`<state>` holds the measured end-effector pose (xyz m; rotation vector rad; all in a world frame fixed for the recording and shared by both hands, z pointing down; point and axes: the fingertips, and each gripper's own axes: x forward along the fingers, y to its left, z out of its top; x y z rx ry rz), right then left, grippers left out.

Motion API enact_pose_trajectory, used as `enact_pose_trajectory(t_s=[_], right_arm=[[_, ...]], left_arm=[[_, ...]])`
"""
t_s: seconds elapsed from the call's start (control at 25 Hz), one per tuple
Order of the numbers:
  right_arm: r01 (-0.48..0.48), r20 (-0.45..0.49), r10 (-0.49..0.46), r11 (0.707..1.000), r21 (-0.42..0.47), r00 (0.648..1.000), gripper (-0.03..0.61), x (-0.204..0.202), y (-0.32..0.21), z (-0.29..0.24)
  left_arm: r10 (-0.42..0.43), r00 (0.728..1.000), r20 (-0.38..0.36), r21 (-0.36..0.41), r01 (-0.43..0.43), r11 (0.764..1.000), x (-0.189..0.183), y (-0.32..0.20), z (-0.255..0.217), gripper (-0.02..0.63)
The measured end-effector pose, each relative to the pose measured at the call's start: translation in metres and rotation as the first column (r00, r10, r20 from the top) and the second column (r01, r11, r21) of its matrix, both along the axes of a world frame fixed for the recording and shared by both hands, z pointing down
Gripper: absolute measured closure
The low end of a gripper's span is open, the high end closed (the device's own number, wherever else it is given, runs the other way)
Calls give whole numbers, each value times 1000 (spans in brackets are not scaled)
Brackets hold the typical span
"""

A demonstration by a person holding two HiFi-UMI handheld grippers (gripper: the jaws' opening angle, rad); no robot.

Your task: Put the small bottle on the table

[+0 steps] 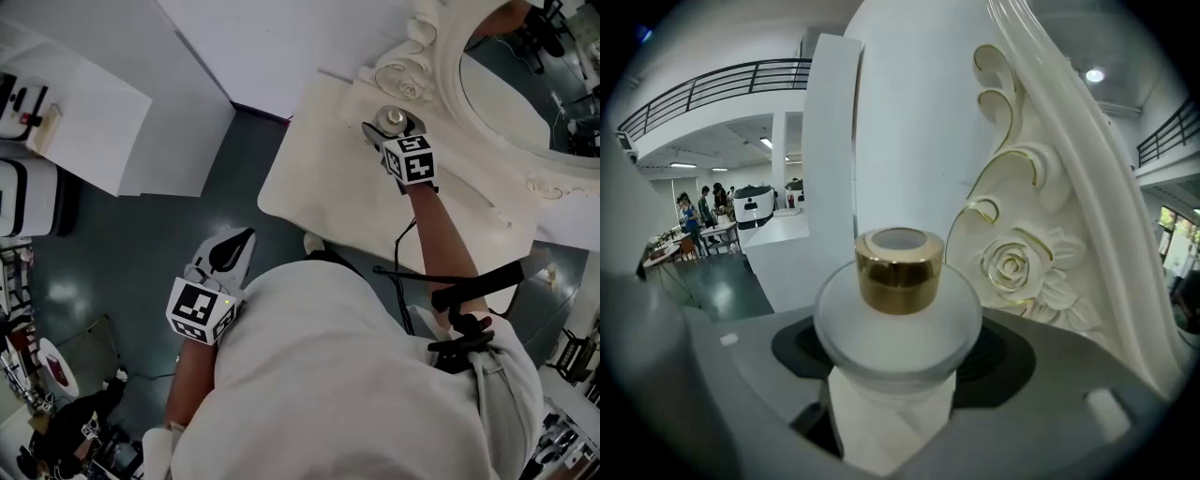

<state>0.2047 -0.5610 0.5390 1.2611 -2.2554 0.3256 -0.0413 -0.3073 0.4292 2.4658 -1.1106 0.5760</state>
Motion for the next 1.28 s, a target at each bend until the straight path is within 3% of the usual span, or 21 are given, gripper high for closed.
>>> enact_pose_trajectory(t_s=[0.52, 1.28], right_arm=[[-26, -18, 25, 1000, -13, 1000, 241, 5, -61, 39], [-41, -7, 41, 999, -1, 999, 230, 2, -72, 46]], left_arm=[[-56, 998, 20, -49, 57, 997, 2, -30, 8, 611], [-80, 996, 30, -37, 81, 996, -7, -33, 9, 611]])
